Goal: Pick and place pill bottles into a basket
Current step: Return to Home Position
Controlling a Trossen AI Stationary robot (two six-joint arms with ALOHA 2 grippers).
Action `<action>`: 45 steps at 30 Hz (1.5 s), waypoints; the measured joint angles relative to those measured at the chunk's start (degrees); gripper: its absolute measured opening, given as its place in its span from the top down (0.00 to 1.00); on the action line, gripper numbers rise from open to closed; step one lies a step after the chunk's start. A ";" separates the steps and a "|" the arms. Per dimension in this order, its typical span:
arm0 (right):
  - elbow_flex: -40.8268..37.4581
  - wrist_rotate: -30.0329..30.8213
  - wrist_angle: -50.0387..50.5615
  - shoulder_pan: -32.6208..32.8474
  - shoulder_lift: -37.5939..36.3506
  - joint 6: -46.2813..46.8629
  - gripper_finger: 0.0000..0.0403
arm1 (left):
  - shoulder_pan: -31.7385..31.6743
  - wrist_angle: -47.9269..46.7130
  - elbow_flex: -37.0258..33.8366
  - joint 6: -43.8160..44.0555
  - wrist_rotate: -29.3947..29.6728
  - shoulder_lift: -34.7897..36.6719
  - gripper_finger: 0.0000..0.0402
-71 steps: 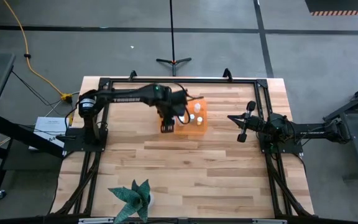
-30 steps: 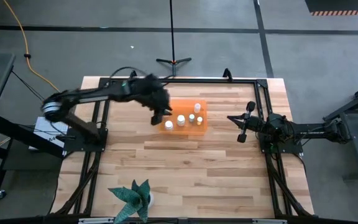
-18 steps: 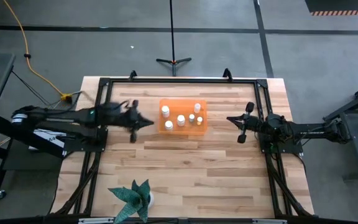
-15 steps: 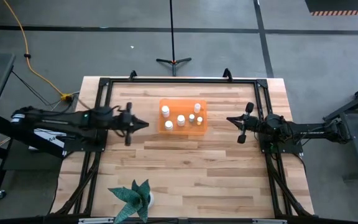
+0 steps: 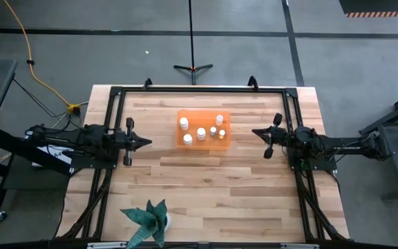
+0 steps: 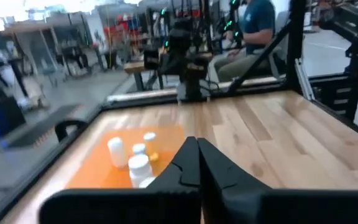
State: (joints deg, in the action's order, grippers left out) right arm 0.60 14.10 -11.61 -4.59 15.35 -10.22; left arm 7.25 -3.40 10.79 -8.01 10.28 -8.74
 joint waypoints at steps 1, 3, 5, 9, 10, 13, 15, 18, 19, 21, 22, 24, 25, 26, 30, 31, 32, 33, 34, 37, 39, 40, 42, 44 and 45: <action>0.00 -0.87 -0.13 -0.36 0.00 0.28 1.00 | 0.02 0.97 -0.78 -1.05 -0.20 0.86 0.95; -0.02 -4.53 -0.20 -0.96 0.00 0.10 1.00 | -0.07 1.58 -2.06 -2.49 -0.26 2.54 0.95; -0.02 -7.93 -0.61 -1.52 0.00 0.52 1.00 | -0.07 1.75 -3.04 -2.49 -0.23 3.78 0.93; -0.02 -10.73 -2.93 -2.20 -0.04 3.67 1.00 | -0.07 0.26 -4.70 -2.29 0.83 6.07 0.90; -0.02 -11.11 -3.14 -2.18 -0.05 3.89 1.00 | -0.09 0.26 -5.24 -2.21 0.83 6.59 0.92; -0.02 -11.16 -2.81 -2.18 -0.47 3.96 1.00 | -0.09 0.15 -6.84 -2.04 0.79 8.33 0.95; -0.02 -11.48 -2.09 -2.14 -1.12 4.64 1.00 | -0.10 0.30 -7.43 -1.16 0.82 8.38 0.95; -0.02 -14.83 1.48 -2.05 -3.18 5.67 1.00 | -0.11 -0.21 -8.14 1.80 0.85 8.37 0.92; -0.02 -15.70 3.00 -2.05 -4.18 6.48 1.00 | -0.11 0.00 -8.16 2.65 0.84 8.31 0.91; -0.02 -16.19 4.49 -2.03 -6.24 8.19 1.00 | 0.00 0.05 -8.16 2.75 0.84 8.36 0.93; -0.02 -16.15 4.87 -2.03 -7.47 8.66 1.00 | 0.00 0.13 -8.16 2.26 0.43 8.36 0.95; -0.02 -16.10 4.97 -2.03 -9.94 9.29 1.00 | -0.04 0.73 -8.46 1.92 -0.13 8.36 0.95; -0.02 -16.17 5.26 -2.03 -11.35 9.70 1.00 | -0.07 0.89 -8.52 1.95 -0.19 8.35 0.95; -0.02 -16.21 5.85 -2.03 -12.87 9.96 1.00 | -0.07 0.99 -8.51 2.09 -0.21 8.33 0.95; -0.02 -17.72 8.71 -2.03 -15.19 9.79 1.00 | -0.07 1.02 -8.53 2.99 -0.76 8.36 0.91; -0.02 -17.89 9.20 -2.03 -14.82 9.83 1.00 | -0.07 0.98 -8.53 3.28 -0.76 8.33 0.91; -0.02 -17.98 9.08 -2.02 -14.68 10.11 1.00 | -0.07 0.97 -8.53 3.32 -0.78 8.36 0.91; -0.02 -17.97 9.10 -2.00 -14.71 10.46 1.00 | -0.08 0.98 -8.53 3.32 -1.07 8.36 0.92; -0.03 -17.99 9.33 -2.00 -14.71 10.77 1.00 | -0.09 0.87 -8.53 3.32 -1.90 8.36 0.93; -0.02 -17.87 9.61 -2.00 -14.64 10.84 1.00 | -0.11 0.39 -8.53 2.55 -5.04 8.36 0.94; -0.04 -17.65 9.75 -2.00 -14.58 10.80 1.00 | -0.09 0.29 -8.53 2.34 -5.44 8.35 0.94; -0.04 -17.63 9.77 -2.00 -14.58 10.28 1.00 | -0.09 0.31 -8.53 2.25 -5.27 8.36 0.92; -0.04 -17.65 9.80 -2.00 -14.59 9.81 1.00 | -0.10 0.31 -8.53 1.86 -4.98 8.36 0.87; -0.04 -17.65 9.85 -2.00 -14.58 10.09 1.00 | -0.10 0.31 -8.53 1.04 -4.88 8.36 0.81; -0.04 -17.65 9.85 -2.00 -14.60 10.17 1.00 | -0.11 0.31 -8.53 0.83 -4.85 8.36 0.78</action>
State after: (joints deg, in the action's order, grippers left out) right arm 0.56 -3.55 -1.76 -6.59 0.76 -0.05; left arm 7.14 -3.09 2.26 -7.18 5.43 -0.38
